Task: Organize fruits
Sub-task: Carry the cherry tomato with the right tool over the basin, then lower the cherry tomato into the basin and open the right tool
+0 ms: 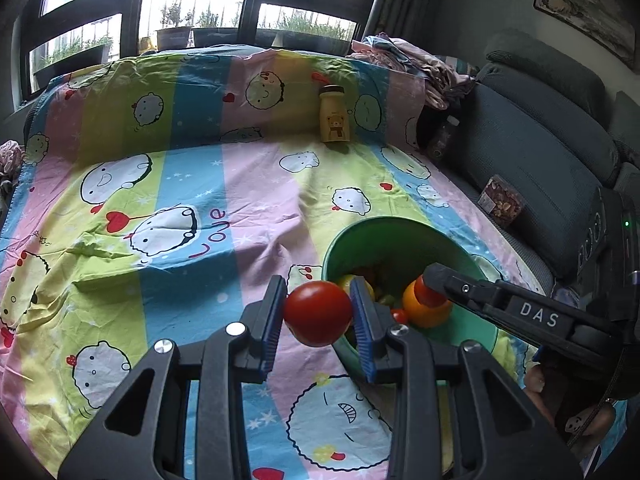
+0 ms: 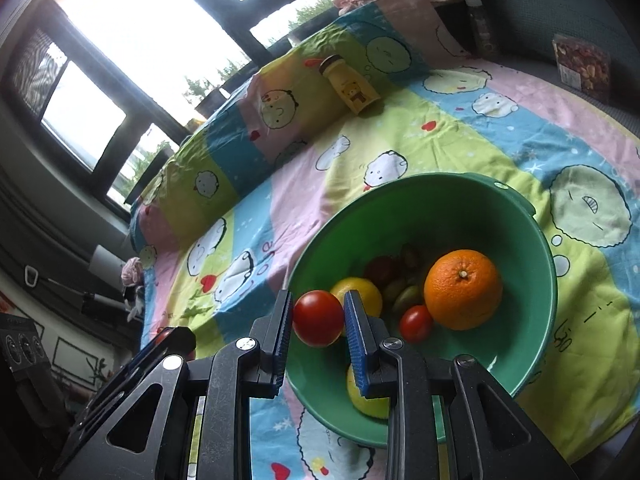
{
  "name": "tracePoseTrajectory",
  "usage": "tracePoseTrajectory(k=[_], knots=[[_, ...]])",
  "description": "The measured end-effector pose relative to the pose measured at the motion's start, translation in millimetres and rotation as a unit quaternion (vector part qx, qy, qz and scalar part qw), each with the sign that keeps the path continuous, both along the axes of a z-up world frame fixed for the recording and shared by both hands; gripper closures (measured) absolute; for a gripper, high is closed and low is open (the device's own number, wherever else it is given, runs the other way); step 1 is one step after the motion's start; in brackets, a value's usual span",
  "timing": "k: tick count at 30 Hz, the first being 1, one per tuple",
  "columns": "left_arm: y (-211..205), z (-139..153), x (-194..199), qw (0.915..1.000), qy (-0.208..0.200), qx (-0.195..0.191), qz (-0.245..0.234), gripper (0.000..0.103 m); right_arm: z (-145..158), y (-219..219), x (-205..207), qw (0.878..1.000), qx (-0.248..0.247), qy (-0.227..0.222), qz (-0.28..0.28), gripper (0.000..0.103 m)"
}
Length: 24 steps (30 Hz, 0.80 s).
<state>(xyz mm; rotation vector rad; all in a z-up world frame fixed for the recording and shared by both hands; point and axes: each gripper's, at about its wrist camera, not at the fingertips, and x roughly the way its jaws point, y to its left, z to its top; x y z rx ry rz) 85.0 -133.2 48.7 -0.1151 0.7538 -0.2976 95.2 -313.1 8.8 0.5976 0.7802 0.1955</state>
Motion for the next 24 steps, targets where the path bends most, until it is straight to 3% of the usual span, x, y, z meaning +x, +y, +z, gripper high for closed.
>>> tracePoseTrajectory(k=[9, 24], knots=[[-34.9, -13.2, 10.3, 0.9986, 0.014, 0.009, -0.049, 0.070, -18.5, -19.9, 4.3, 0.999, 0.006, 0.034, -0.032, 0.075], [-58.1, -40.8, 21.0, 0.9950, 0.055, 0.019, -0.081, 0.070, -29.2, -30.0, 7.1, 0.997, 0.001, 0.056, -0.053, 0.075]])
